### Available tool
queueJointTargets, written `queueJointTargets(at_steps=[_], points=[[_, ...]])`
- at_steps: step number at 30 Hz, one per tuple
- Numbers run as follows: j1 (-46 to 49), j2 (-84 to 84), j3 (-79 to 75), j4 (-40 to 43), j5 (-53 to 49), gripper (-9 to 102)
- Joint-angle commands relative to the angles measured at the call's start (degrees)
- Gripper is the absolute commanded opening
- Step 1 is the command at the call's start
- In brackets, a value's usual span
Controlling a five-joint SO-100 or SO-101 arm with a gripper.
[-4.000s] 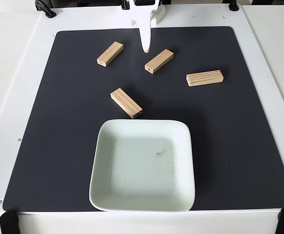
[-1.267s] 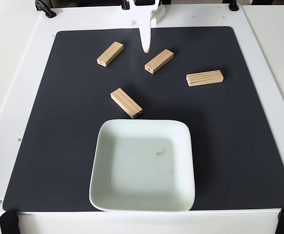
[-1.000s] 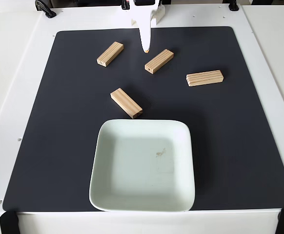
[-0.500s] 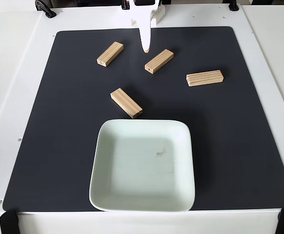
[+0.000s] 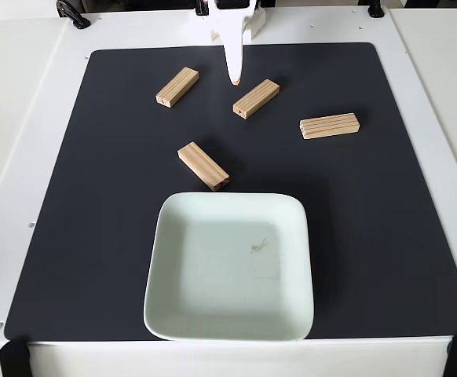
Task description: Pick up the wooden block and place them on the plate.
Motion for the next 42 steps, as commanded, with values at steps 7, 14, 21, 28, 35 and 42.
queueJointTargets(at_steps=[7,14,21,28,35,42], points=[[-3.69,-0.18,-2.11,1.49,-0.35,-1],[-3.87,-13.97,-25.05,24.61,0.26,-1],[-4.48,-33.4,-48.96,27.95,0.35,-1],[-7.65,-59.85,-80.95,27.77,0.35,-1],[-11.16,-84.2,-101.87,28.56,-0.44,0],[-16.35,-93.96,-102.83,38.23,0.18,0]])
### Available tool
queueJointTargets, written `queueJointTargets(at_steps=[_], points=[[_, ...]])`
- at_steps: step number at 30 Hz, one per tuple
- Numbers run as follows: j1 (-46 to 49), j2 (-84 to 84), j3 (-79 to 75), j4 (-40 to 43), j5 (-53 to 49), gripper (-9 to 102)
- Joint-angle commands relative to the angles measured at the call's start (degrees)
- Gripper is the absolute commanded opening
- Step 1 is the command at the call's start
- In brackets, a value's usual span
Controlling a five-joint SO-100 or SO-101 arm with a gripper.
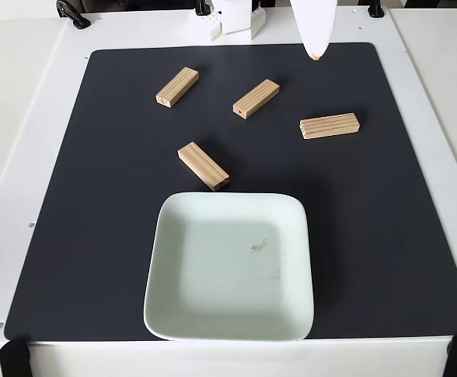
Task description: Pick up the wooden block and place them on the plate.
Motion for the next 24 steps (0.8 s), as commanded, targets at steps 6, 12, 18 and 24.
queueJointTargets(at_steps=[6,12,18,24], points=[[-5.1,-3.78,-2.29,6.06,2.29,1],[-6.68,-3.25,0.97,6.33,9.84,33],[-8.35,-2.81,8.26,6.24,10.99,45],[-9.58,-4.04,8.96,5.27,12.57,40]])
